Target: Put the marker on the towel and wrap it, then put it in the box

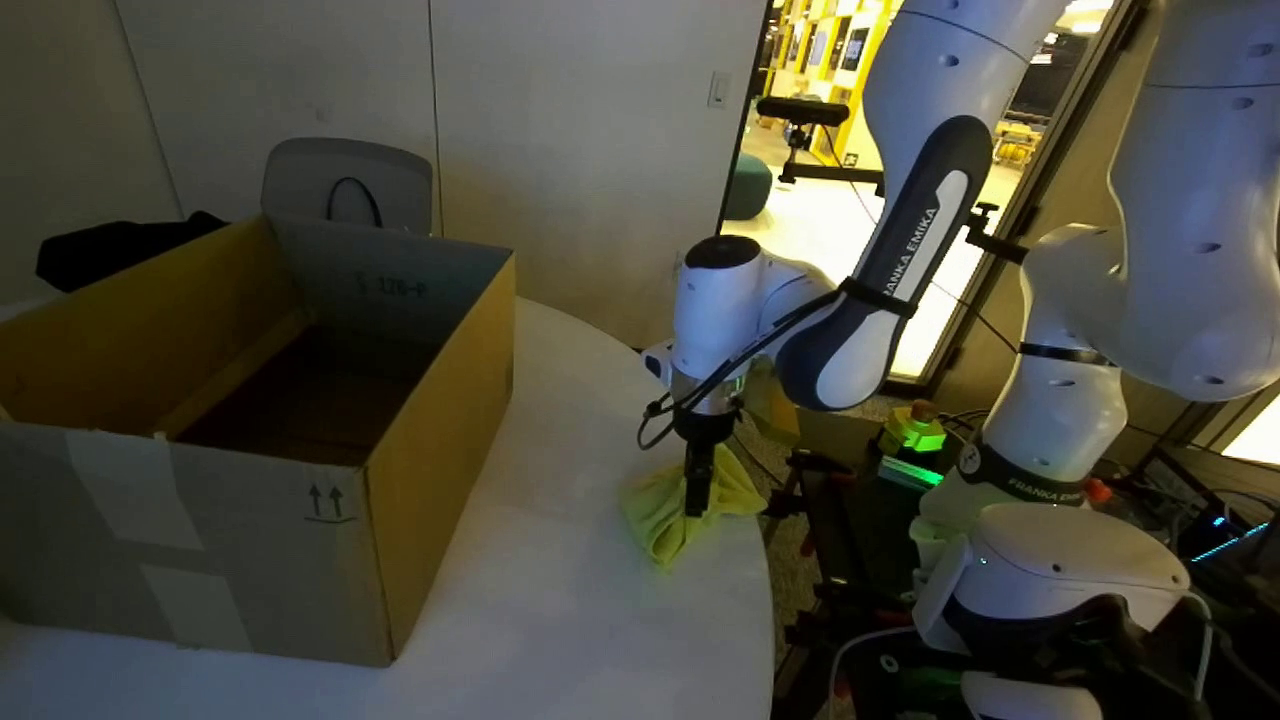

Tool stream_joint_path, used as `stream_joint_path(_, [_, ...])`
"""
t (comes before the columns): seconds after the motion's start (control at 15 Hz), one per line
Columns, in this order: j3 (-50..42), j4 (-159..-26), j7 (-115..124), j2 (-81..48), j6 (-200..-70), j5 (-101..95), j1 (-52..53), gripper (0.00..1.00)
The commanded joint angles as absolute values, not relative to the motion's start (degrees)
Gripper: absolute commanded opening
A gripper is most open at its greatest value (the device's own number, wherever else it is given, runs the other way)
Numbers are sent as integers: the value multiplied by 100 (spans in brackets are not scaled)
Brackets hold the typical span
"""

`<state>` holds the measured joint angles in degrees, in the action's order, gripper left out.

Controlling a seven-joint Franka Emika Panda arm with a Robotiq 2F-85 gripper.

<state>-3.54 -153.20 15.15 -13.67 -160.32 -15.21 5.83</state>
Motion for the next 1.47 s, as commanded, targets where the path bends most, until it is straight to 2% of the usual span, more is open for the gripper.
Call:
stream_joint_path(0.0, [-697, -14994, 1400, -1742, -16313, -1960, 691, 100])
stream_joint_path(0.8, [-62, -14259, -573, -2706, -16164, -1109, -17, 100])
stream_joint_path(0.87, [-20, -14196, -650, -2756, -16099, -1062, -68, 75])
stream_joint_path(0.93, [-55, -14150, -673, -2772, -16019, -1087, -52, 74])
stream_joint_path(1.0, [-26, -14112, -720, -2763, -15930, -1043, -97, 68])
stream_joint_path(1.4, [-35, -13892, -809, -2547, -15411, -1000, -176, 21])
